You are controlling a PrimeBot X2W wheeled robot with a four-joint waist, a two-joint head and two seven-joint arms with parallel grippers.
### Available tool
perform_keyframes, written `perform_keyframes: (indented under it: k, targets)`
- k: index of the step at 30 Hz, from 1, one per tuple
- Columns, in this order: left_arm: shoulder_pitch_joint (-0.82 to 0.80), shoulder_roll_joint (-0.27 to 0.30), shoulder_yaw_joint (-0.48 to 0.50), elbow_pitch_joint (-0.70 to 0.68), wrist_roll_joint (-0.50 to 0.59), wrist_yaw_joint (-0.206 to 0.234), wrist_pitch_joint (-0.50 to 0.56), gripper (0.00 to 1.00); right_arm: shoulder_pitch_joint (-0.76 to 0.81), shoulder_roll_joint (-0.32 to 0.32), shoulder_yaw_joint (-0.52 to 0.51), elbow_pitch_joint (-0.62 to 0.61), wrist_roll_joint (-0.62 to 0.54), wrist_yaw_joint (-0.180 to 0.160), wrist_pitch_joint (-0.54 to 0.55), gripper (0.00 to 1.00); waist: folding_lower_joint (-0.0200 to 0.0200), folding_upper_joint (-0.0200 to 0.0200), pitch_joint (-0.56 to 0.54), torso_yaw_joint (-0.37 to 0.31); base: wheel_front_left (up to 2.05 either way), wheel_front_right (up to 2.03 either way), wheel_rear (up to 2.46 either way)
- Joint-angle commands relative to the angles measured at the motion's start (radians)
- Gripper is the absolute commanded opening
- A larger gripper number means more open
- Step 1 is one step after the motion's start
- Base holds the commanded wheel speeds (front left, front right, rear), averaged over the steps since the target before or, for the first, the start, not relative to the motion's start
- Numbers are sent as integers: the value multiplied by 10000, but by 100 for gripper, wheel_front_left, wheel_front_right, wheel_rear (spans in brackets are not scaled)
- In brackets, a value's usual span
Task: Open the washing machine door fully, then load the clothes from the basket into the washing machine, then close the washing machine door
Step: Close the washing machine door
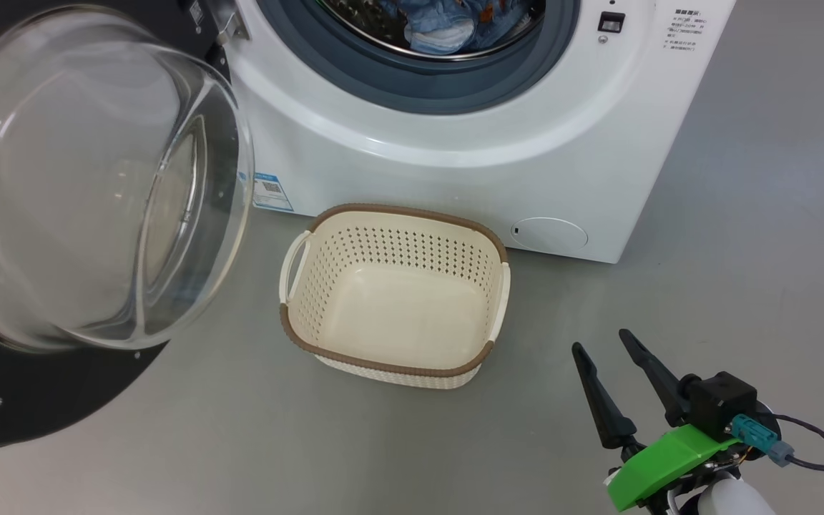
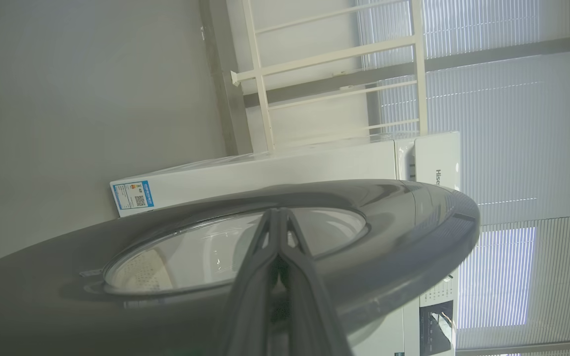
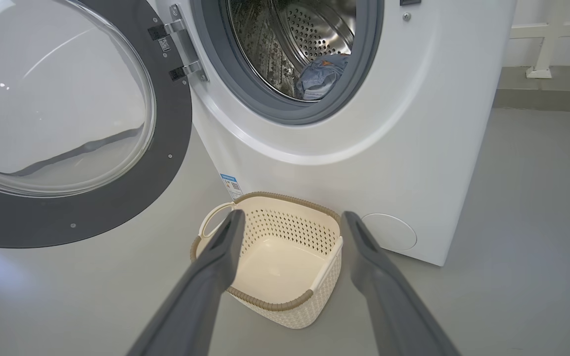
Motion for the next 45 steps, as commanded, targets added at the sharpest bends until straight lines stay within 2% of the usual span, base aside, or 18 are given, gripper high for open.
perform_keyframes:
  k: [1, 7, 11, 18, 24, 31, 35, 45]
  targets:
    - [55, 374, 109, -401, -160, -30, 386, 0, -188, 9, 315, -180, 127, 16, -18, 100, 0, -1, -26, 12, 0, 0, 0]
    - [398, 125, 206, -994, -852, 13, 1452, 0, -126, -3, 518, 22, 373, 16, 85, 100, 0, -1, -174, -4, 0, 0, 0]
    - [743, 15, 153, -1419, -1118, 257, 2045, 0, -7, -26, 729, 113, 1028, 16, 229, 100, 0, -1, -296, -7, 0, 0, 0]
    - [1309, -309, -212, -2493, -1428, 676, 3020, 0, 6, -71, 819, 198, 1338, 16, 155, 100, 0, -1, -451, -63, 0, 0, 0]
    - [1821, -694, -402, -3585, -1553, 876, 3397, 0, 21, -40, 876, 255, 1377, 16, 31, 100, 0, -1, -590, -192, 0, 0, 0]
    - [2495, -1435, -877, -4797, -1499, 864, 3681, 0, 24, 42, 688, 159, 1178, 16, -101, 100, 0, -1, -668, -610, 0, 0, 0]
    - [2688, -1793, -1044, -5226, -1504, 845, 3693, 0, -21, -9, 413, -18, 658, 16, -130, 100, 0, -1, -678, -927, 0, 0, 0]
    - [2563, -2349, -1369, -5762, -1474, 593, 3645, 0, 8, 287, -259, -811, -157, 16, -145, 100, 0, -1, -553, -1822, 0, 0, 0]
